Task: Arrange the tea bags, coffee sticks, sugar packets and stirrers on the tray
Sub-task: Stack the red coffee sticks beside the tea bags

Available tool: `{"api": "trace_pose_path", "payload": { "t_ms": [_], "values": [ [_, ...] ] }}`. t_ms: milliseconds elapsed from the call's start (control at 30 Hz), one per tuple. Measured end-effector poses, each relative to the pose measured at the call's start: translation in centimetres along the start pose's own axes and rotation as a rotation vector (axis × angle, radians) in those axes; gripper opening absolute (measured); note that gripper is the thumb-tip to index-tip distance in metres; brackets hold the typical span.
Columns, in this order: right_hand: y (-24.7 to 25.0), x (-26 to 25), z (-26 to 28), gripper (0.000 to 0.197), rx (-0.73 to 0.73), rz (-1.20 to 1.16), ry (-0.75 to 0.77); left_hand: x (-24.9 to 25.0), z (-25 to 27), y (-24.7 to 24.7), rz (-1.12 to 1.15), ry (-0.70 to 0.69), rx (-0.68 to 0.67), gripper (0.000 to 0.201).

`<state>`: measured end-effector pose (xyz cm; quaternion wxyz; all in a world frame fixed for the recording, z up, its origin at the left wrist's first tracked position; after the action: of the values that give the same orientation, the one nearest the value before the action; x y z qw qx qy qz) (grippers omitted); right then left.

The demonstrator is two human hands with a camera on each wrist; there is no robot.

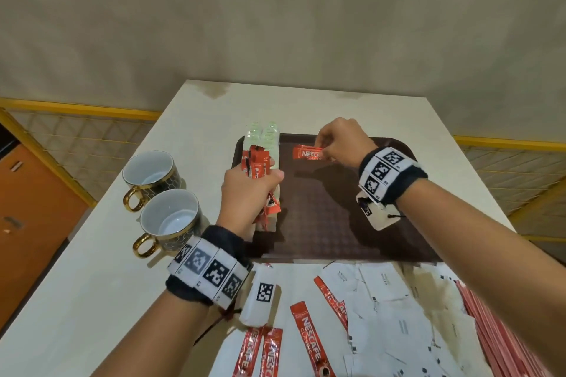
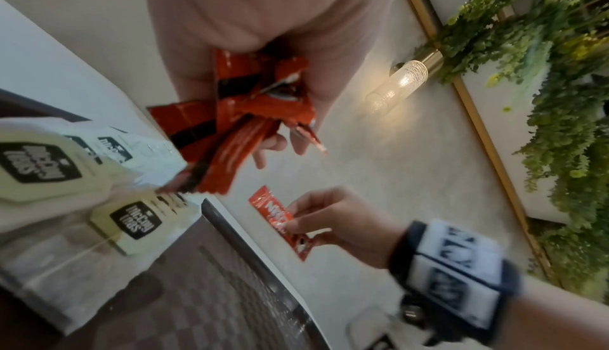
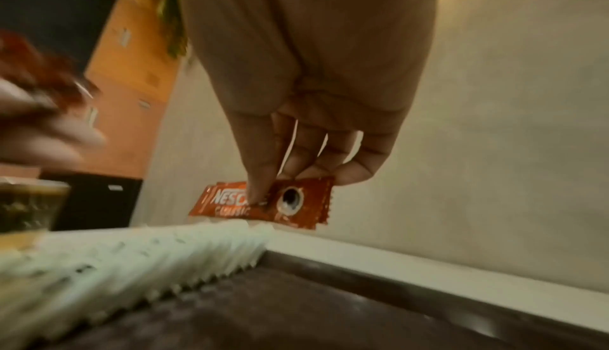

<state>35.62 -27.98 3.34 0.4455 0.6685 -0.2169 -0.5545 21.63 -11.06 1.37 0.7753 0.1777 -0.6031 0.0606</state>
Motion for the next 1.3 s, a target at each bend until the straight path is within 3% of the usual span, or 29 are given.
{"api": "trace_pose_path", "payload": {
  "t_ms": [267,400,1033,1200,1300],
  "values": [
    [-3.1,2.6,-9.3,0.023,0.004,0.109,-0.036,-1.2,-1.0,-0.2,0.026,0.064,-0.066,0.019],
    [-4.7,2.9,-11.1,0.014,-0.055,0.22,0.002,-1.6,-1.7,-1.2,0.031,0.084,-0.092,0.015],
    [-5.0,2.8,-10.3,0.027,-0.054,0.367,0.158,-2.7,-2.2,-2.2,0.216,0.185,-0.147,0.013],
    [-3.1,2.3,-9.7,0.031,0.056,0.279,0.155,-3.0,-2.2,-2.2,0.358,0.295,-0.206,0.041],
    [-1.7,2.2,-8.9,0.025,0.114,0.215,0.15,-2.7,-2.1,-2.2,0.501,0.338,-0.245,0.048]
  ]
}}
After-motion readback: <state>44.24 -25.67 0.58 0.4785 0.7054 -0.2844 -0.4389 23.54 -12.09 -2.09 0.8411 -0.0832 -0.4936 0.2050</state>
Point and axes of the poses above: each hand's wrist, its own z-axis away from the middle knuckle, its own y-axis out of the back of the hand, x = y × z, the point moved 6 cm from there along -z, towards the middle knuckle, and after that the axes turned 8 degrees about -z, right-handed, at the moved point
